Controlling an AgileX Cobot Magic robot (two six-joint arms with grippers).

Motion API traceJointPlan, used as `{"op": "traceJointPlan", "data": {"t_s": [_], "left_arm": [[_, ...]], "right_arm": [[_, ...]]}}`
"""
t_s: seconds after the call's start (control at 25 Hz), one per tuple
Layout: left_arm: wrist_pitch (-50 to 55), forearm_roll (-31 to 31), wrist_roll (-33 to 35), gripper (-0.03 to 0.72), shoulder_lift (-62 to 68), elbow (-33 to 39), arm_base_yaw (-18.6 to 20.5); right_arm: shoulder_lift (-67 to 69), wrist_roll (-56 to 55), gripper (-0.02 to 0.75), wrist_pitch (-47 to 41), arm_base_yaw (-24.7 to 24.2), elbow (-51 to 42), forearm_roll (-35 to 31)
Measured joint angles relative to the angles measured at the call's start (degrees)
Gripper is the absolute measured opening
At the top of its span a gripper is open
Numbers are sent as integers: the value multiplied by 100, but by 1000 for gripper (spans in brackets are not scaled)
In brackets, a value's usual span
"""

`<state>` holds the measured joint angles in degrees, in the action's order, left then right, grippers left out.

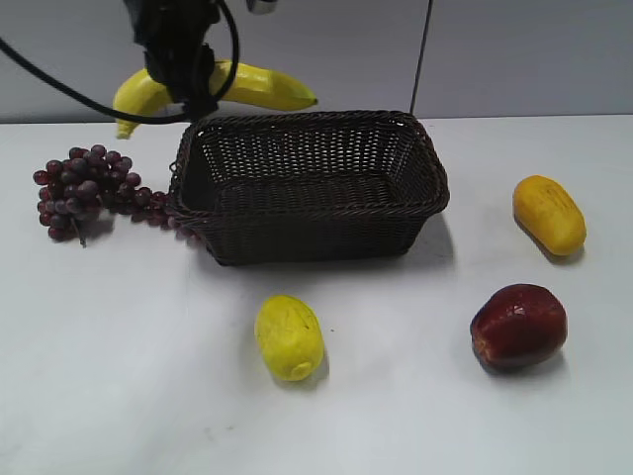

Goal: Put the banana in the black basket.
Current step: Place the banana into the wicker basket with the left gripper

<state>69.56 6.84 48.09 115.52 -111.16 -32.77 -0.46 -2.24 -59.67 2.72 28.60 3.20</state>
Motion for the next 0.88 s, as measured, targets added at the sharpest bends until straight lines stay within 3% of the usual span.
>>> {"op": "traceJointPlan", "data": {"t_s": [0.24,0.64,0.88], "left_arm": [[-364,-24,-128,310,748,-513,-232],[-1823,20,6,310,1598,-592,-238],[-2114,39,79,310,1883,-640,-238]], "right_arm": [[0,0,551,0,0,0,0],[0,0,551,0,0,0,0],[0,0,551,0,0,0,0]]}}
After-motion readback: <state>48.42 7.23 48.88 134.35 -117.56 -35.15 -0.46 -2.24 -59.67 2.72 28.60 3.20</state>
